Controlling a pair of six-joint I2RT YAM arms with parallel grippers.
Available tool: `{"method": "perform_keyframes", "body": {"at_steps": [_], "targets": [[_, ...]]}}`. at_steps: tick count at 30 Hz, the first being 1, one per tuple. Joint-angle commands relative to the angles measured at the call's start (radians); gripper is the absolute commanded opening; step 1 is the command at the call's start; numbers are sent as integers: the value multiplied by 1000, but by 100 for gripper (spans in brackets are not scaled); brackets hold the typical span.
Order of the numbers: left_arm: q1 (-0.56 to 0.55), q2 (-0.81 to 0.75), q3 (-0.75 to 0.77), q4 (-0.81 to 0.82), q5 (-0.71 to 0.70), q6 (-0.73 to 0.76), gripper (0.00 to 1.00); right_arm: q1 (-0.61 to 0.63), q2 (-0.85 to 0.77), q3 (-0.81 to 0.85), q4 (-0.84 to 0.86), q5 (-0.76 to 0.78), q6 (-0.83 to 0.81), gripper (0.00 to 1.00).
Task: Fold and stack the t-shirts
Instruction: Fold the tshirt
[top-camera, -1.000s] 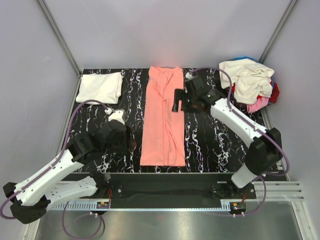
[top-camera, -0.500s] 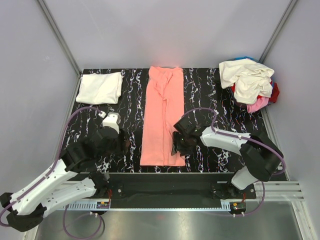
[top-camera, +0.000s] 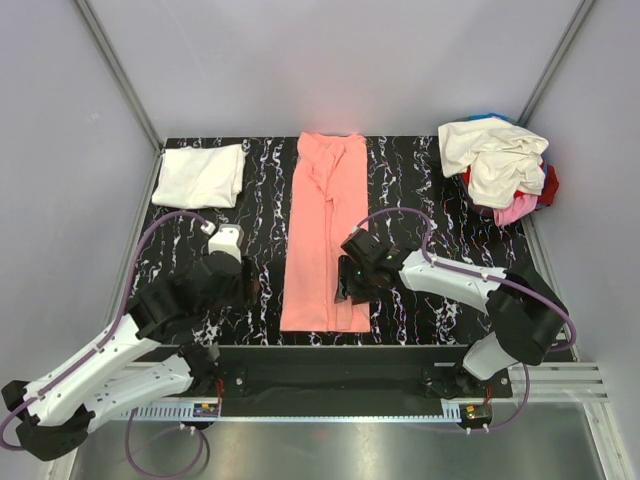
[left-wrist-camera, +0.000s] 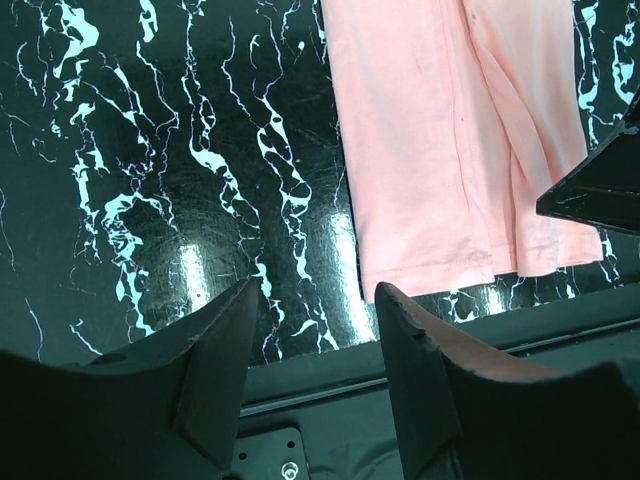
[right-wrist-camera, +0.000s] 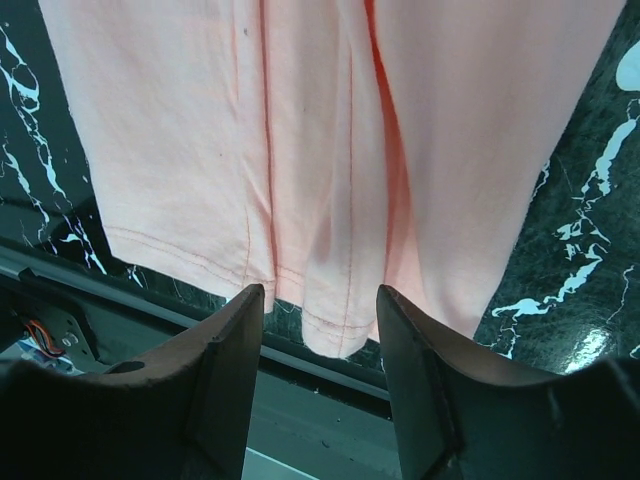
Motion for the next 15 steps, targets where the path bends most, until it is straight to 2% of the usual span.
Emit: {"method": "perform_keyframes", "body": {"at_steps": [1,15], "targets": [[4,-18,1,44,-32,13,56,9,-3,37,-15,40,1,56],[3,-26,0,41,-40,7,56,12,136,75,29,46,-22,54]]}}
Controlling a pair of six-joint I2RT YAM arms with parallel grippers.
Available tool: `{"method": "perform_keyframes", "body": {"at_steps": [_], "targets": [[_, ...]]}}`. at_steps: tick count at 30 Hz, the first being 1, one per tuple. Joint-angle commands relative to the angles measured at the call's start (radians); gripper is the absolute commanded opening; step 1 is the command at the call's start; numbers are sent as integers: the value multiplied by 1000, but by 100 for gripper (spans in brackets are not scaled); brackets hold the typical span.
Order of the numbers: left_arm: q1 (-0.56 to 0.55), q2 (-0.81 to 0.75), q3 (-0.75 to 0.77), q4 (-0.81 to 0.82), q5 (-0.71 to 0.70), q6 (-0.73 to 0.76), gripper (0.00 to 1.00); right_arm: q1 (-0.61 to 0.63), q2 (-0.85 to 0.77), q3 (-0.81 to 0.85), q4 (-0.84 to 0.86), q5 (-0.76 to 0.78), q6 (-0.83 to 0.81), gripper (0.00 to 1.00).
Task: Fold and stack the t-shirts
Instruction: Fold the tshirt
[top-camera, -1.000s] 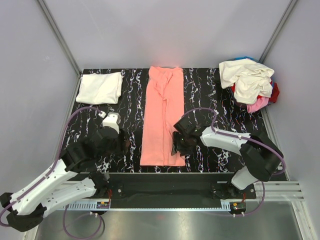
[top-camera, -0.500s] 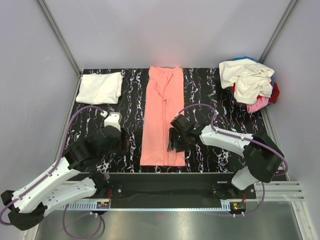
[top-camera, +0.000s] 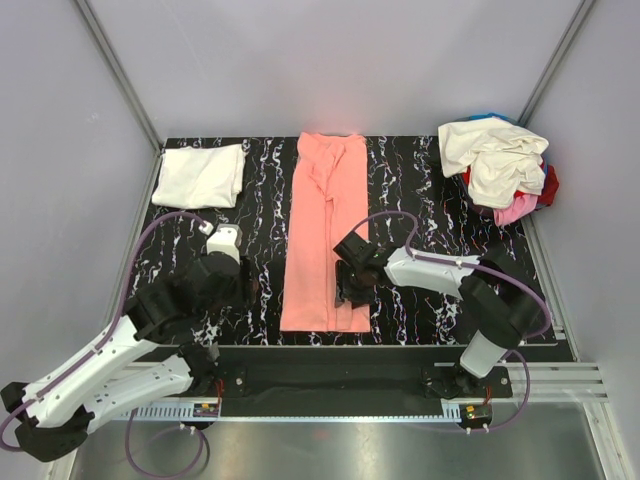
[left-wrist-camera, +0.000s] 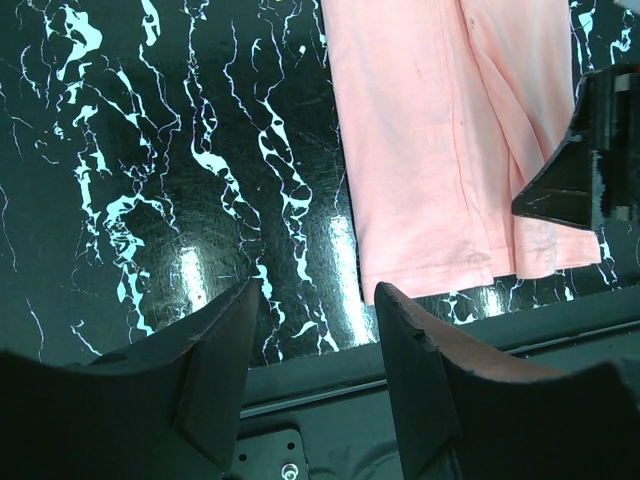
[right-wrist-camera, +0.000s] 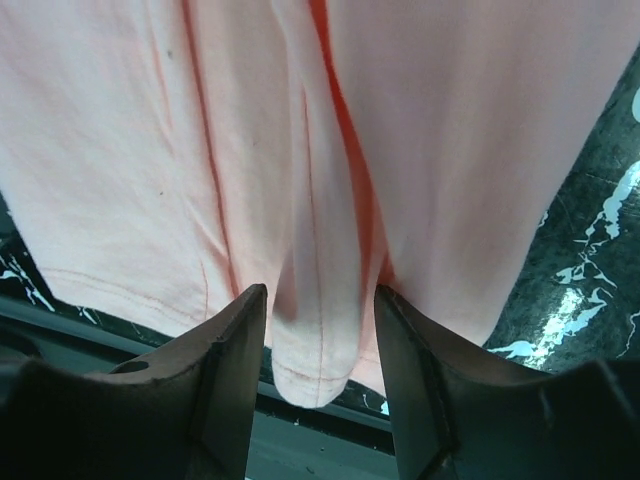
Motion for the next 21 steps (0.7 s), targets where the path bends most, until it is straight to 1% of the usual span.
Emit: {"method": "perform_keyframes", "body": {"at_steps": [1,6,8,10,13,16,18,19,21], "targets": [[3,-18,0,42,-35,7,55,15,17,46,31,29,-9,54],[3,-12,0,42,-36,7,55,70,17,106,-25,58,8,53],[4,-9,0,42,-38,7,56,99,26,150,-54,99,18,53],[3,-9,0,42,-38,6,55,146,47,184,-67,116,22,53],[3,-9,0,42,-39,7,56,202,96,242,-74,103,23,54],[3,-7,-2,41,-41,5,55,235,132,288,-103,106,3,54],[3,-3,-3,41,-38,4,56,239,109,298,-123,126,-3,54],[3,0,-5,44,-32,4,56,239,92,293,-151,161,-6,54],[3,20,0,39,-24,-5,56,239,14,287,-189,211,-8,56]]}}
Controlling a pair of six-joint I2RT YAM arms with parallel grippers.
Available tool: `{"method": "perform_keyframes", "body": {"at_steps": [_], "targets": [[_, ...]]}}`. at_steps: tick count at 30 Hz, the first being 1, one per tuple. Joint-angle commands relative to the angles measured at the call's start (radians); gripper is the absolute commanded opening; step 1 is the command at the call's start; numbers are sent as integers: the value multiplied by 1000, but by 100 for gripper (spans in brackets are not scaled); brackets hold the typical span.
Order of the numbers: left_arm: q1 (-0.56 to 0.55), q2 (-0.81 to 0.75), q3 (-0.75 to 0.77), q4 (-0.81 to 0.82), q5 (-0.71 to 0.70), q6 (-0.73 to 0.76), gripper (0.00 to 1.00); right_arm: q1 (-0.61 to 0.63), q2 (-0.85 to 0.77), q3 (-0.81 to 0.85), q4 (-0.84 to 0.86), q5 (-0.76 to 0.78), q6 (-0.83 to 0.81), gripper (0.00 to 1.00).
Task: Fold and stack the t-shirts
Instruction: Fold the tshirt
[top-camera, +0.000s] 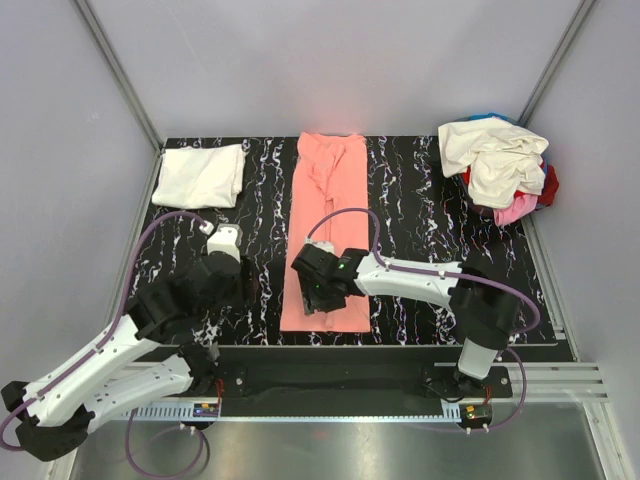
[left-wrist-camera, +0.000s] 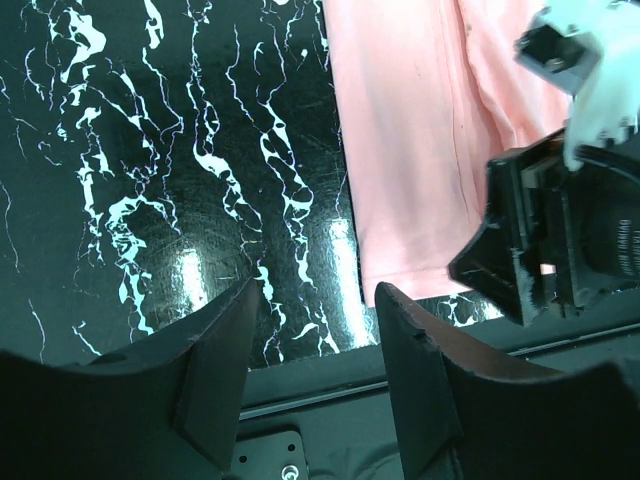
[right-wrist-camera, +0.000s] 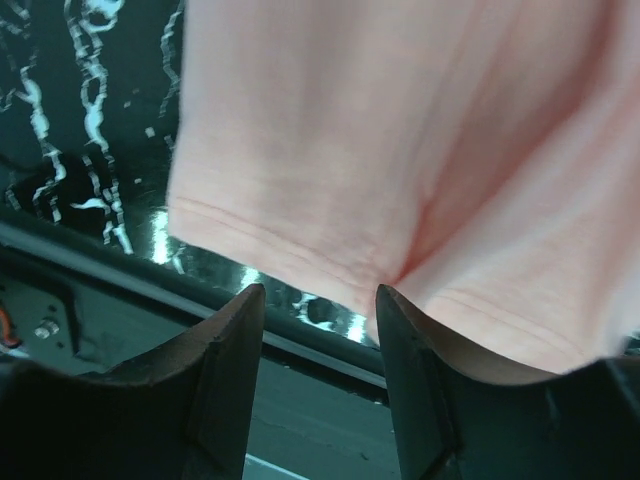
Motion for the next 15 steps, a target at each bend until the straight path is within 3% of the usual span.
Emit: {"method": "perform_keyframes", "body": {"at_steps": [1,5,9,15], "targets": [[3,28,3,24,-12,-10,55,-4,-130,23,-131,169,-6,56],[3,61,-38,46,81,-163,53,-7,-336,-39,-226,284,40,61],[3,44,-214,199,230,-262,50,-37,-513,-182,-262,290,114,64],[3,81,-350,374,330,-334,50,-230,-734,-527,-87,-2,172,58]]}}
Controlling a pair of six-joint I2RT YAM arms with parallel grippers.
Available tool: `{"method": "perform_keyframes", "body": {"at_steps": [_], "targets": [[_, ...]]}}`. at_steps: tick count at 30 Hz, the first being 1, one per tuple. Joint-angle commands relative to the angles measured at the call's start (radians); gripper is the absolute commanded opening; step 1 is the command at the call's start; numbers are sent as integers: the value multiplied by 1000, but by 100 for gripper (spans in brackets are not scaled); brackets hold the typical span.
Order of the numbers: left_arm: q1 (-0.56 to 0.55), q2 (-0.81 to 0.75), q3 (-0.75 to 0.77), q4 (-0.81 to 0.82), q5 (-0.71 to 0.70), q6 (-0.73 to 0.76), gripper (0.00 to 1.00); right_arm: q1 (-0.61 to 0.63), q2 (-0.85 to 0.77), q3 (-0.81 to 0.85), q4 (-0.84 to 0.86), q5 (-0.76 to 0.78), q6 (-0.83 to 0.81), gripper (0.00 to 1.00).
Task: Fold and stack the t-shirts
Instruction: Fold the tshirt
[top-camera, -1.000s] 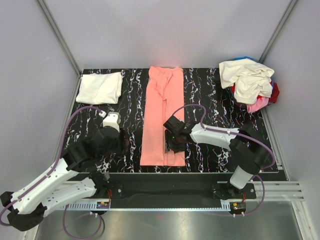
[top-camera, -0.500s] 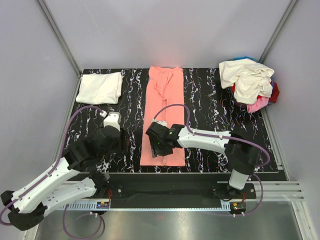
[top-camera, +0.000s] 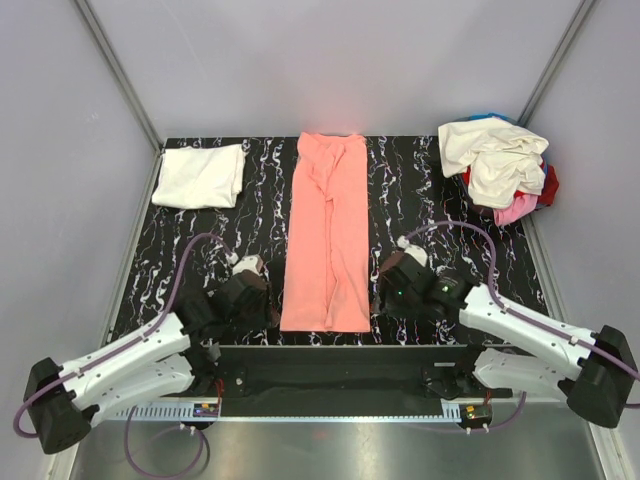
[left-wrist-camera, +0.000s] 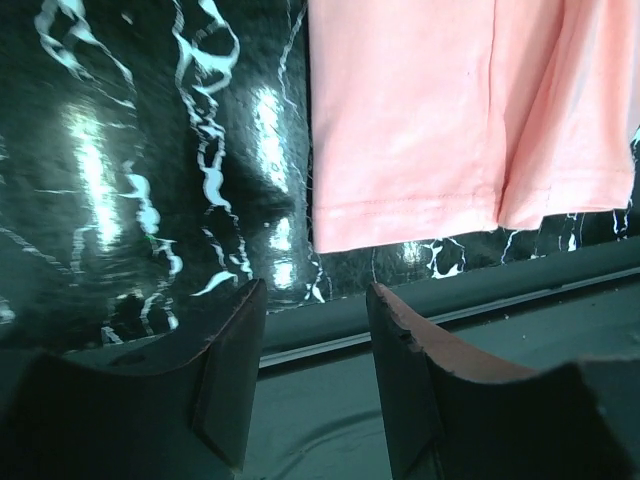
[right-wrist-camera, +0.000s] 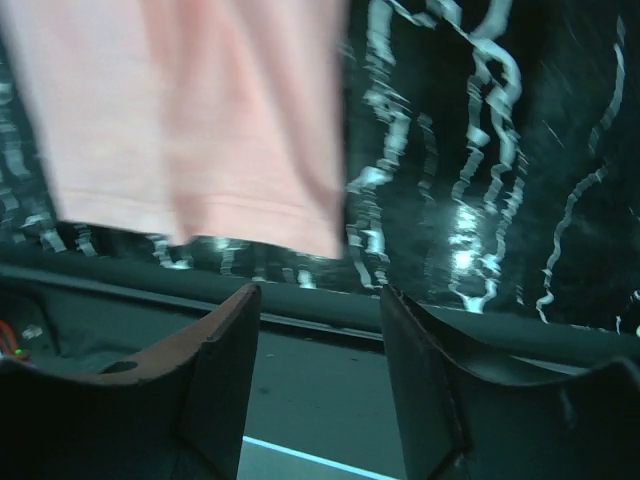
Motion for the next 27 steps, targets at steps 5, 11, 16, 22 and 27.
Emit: {"method": "perform_keyframes", "body": {"at_steps": [5,11,16,22,27], "targets": [[2,57,-65,227,103,-92,50,-142,-36,-232,170,-258,56,55],[2,86,-119,273,89,-125,50,-159,93,-233,289,-333,43,53],[2,108,-128,241,60,-161,53,-159,180,-192,313,-338,30,52],[2,163,-118,217,42,-184,58,-159,243,-167,333,-336,29,49],[2,238,-118,237,46,-196,59,-159,264,-158,334,-330,32,42]]}}
